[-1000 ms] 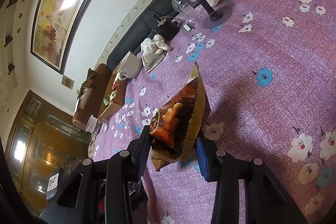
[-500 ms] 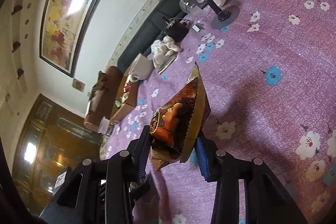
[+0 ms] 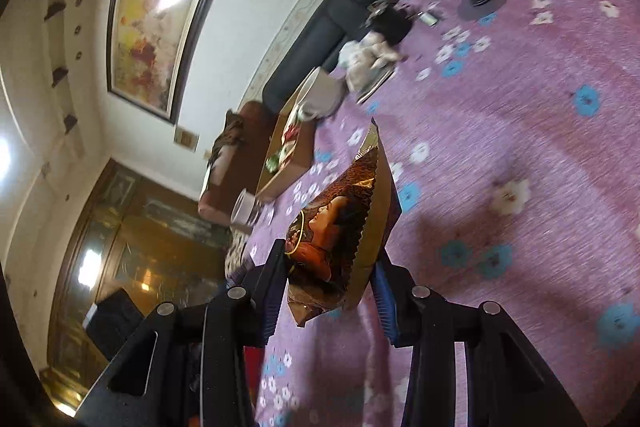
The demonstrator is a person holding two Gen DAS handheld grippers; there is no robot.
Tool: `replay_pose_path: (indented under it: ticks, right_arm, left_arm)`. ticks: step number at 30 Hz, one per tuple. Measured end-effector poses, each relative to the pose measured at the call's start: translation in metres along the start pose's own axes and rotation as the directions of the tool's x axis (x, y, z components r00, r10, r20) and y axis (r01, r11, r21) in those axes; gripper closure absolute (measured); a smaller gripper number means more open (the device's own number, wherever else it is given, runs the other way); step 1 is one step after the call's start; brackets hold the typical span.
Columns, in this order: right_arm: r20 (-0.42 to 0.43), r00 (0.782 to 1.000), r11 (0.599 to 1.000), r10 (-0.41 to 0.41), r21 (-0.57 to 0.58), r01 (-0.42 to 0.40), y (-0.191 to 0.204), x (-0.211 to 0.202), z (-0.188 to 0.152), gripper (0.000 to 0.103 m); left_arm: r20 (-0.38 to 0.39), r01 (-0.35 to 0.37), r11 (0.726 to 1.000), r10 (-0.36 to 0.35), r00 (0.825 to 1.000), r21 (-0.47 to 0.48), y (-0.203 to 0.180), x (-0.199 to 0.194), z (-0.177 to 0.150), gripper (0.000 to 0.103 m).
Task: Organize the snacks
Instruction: 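Lift both packets and hold them above the tablecloth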
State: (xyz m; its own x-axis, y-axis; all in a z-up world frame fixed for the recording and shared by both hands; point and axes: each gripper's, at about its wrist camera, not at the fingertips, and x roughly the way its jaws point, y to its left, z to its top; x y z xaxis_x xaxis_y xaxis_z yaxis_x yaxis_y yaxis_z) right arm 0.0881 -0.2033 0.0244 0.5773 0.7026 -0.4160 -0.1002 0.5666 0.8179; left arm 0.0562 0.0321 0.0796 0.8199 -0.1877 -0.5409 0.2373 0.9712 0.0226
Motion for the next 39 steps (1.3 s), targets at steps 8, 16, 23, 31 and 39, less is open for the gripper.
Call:
replay_pose_path:
  ticks: [8, 16, 23, 31, 39]
  right_arm:
    - [-0.02, 1.0, 1.0, -0.005, -0.009, 0.005, 0.002, 0.008, -0.002, 0.063]
    - [-0.025, 1.0, 1.0, -0.014, -0.017, 0.014, 0.001, 0.009, -0.004, 0.063]
    - [-0.033, 0.999, 0.998, -0.044, -0.039, 0.042, 0.002, 0.013, -0.008, 0.063]
    - [-0.038, 0.997, 0.997, -0.064, -0.048, 0.062, -0.001, 0.017, -0.009, 0.063]
    - [-0.048, 0.995, 0.996, -0.083, -0.044, 0.081, -0.006, 0.02, -0.011, 0.063]
  left_arm:
    - [0.0, -0.075, 0.997, 0.075, 0.997, 0.004, 0.007, 0.003, -0.001, 0.076]
    - [0.013, -0.115, 0.993, 0.115, 0.993, -0.019, 0.016, 0.002, -0.001, 0.076]
    - [0.019, -0.134, 0.99, 0.134, 0.991, -0.036, 0.023, 0.002, -0.001, 0.075]
    - [0.017, -0.133, 0.99, 0.134, 0.991, -0.052, 0.027, 0.003, -0.002, 0.075]
    - [0.011, -0.139, 0.988, 0.14, 0.99, -0.062, 0.029, 0.003, -0.002, 0.075]
